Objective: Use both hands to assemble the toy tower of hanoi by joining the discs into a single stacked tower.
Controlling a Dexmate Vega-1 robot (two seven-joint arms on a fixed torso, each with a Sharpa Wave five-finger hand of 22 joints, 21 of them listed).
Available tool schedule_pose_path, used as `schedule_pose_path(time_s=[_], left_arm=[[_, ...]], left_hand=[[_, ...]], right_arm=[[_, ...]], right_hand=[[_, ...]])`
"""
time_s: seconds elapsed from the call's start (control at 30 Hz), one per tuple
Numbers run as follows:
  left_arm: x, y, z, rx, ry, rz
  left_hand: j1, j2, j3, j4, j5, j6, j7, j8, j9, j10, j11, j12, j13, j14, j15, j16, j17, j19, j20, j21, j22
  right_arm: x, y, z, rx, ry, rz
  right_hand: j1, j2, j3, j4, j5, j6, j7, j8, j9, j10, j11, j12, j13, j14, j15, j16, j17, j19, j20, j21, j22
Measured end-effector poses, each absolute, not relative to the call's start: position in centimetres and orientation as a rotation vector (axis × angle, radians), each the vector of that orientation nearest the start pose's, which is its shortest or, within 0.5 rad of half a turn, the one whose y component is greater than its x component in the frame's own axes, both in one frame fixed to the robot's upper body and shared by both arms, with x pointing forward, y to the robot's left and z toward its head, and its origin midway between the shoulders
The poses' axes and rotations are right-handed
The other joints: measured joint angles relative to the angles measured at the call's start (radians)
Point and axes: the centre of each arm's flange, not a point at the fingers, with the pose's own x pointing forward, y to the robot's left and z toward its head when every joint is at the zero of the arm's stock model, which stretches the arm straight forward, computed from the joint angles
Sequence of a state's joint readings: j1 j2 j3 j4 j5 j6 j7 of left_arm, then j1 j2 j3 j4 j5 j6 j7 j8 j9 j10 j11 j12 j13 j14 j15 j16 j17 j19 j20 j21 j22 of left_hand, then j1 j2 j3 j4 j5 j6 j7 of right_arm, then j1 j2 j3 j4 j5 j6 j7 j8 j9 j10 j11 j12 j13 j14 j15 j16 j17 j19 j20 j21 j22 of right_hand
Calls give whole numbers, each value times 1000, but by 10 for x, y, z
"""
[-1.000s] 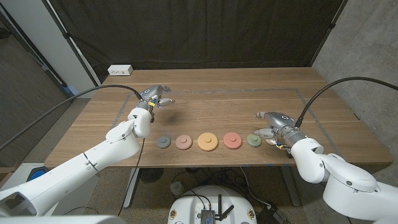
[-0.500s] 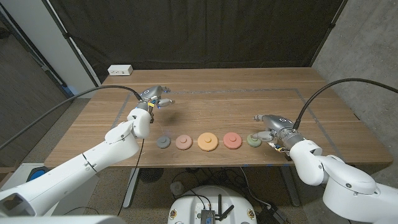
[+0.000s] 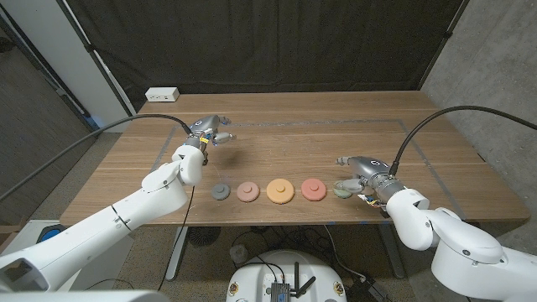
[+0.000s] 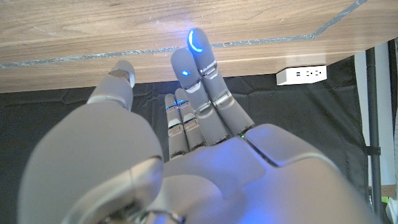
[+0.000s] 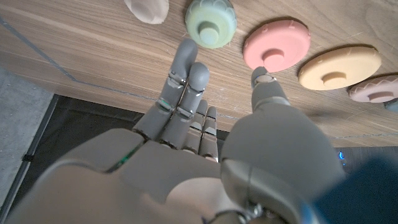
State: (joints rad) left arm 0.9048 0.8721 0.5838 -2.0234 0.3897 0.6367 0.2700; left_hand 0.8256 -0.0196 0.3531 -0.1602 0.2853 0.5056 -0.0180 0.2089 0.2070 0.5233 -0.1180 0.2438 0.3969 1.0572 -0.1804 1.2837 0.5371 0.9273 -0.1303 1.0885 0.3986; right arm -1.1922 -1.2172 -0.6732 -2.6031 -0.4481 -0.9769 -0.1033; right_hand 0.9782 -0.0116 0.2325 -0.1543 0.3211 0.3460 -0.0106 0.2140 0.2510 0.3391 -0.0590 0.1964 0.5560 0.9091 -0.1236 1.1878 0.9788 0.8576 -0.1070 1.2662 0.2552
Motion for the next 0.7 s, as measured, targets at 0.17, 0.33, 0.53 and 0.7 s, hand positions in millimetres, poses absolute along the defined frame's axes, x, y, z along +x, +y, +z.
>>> schedule_pose_path(time_s=[0.17,0.33,0.53,0.7], left_arm=[[559,254,10,1226,-507,319],[563,258,9,1226,-501,318],[565,259,10,1225,-504,317],[566,260,12,1224,-508,316]], left_hand=[[0,0,0,0,0,0,0,0,0,0,0,0,0,-7,3,0,0,0,0,0,0],[0,0,-3,-3,0,0,0,0,0,0,0,0,0,-7,3,5,0,0,0,4,0],[0,0,-4,-4,0,0,0,0,0,0,0,-4,5,-7,3,8,-2,-5,5,8,-5],[0,0,-4,-4,0,0,0,0,0,0,0,-4,5,-7,3,8,-4,-5,5,15,-5]], right_arm=[[421,-202,-82,-1444,-326,-2],[422,-196,-80,-1472,-328,12],[426,-187,-76,-1488,-332,23],[429,-181,-74,-1503,-330,33]], right_hand=[[0,0,0,0,0,0,0,0,0,0,0,0,0,-9,2,0,-7,-2,-2,6,-5],[0,0,-4,4,0,0,0,0,0,0,0,0,0,-9,2,0,-12,-7,0,8,-9],[0,0,-4,4,0,-4,-4,0,0,-6,-5,0,0,-9,2,0,-12,-7,0,14,-11],[0,0,-8,0,0,-25,-3,0,0,-11,0,0,-5,-12,-1,0,-16,-14,0,20,-16]])
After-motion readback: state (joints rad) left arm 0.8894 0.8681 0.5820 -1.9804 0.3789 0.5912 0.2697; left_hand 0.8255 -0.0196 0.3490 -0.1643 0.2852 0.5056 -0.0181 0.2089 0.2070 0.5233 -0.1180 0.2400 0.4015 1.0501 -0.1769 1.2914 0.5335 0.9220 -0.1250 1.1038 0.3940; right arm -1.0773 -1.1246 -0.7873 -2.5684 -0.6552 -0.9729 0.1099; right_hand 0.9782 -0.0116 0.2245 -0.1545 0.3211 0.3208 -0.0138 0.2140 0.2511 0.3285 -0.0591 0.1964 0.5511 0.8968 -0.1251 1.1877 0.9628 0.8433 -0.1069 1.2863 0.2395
